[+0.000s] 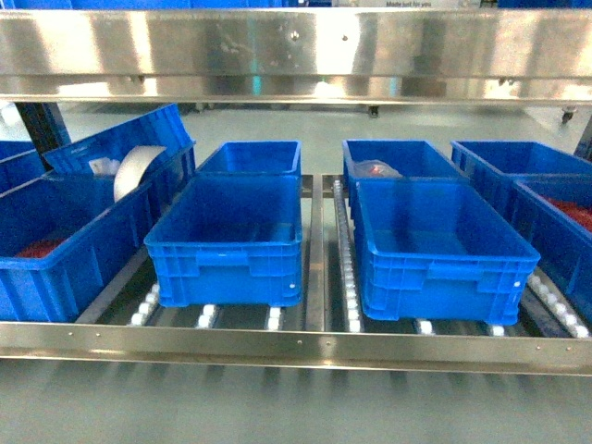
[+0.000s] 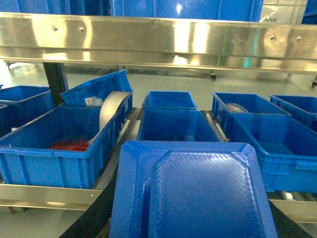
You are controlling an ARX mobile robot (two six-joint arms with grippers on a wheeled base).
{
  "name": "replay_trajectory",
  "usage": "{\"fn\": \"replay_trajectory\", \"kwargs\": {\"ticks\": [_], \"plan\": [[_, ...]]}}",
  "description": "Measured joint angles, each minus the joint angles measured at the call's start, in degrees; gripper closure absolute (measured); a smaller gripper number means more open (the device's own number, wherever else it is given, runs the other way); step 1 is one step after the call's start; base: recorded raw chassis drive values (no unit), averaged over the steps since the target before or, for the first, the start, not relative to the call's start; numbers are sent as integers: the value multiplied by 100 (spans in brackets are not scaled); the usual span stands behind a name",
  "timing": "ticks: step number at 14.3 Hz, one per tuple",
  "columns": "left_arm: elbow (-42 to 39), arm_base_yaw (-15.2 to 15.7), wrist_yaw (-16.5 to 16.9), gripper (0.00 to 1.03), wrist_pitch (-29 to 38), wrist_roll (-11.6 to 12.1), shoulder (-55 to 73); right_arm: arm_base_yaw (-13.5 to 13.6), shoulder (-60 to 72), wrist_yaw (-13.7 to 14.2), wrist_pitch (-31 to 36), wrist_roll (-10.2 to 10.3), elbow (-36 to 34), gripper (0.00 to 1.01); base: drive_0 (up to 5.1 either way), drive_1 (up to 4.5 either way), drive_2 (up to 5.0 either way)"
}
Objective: Sort blue parts and orange caps into right shelf containers
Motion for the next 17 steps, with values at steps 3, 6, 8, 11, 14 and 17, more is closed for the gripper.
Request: {"fn": "replay_trajectory", "kwargs": {"ticks": [3, 6, 8, 11, 14, 17], "plan": [[0, 0, -2, 62, 2, -2, 0, 0, 0, 2, 4, 0, 0, 58, 0, 0, 0], [2, 0, 0, 62, 2, 0, 0, 0, 0, 2, 7, 2, 0, 58, 0, 0, 0], [0, 0, -2, 62, 2, 0, 0, 0, 0, 4, 7, 2, 0, 58, 0, 0, 0], [0, 0, 4, 62, 4, 0, 0, 0, 0, 2, 0, 0, 0, 58, 0, 0, 0], [2, 0, 0, 62, 2, 2, 0, 0, 0, 0, 2, 2, 0, 58, 0, 0, 0], [0, 0, 9, 62, -9, 0, 0, 0, 0, 0, -2, -2, 0, 58, 0, 0, 0]]}}
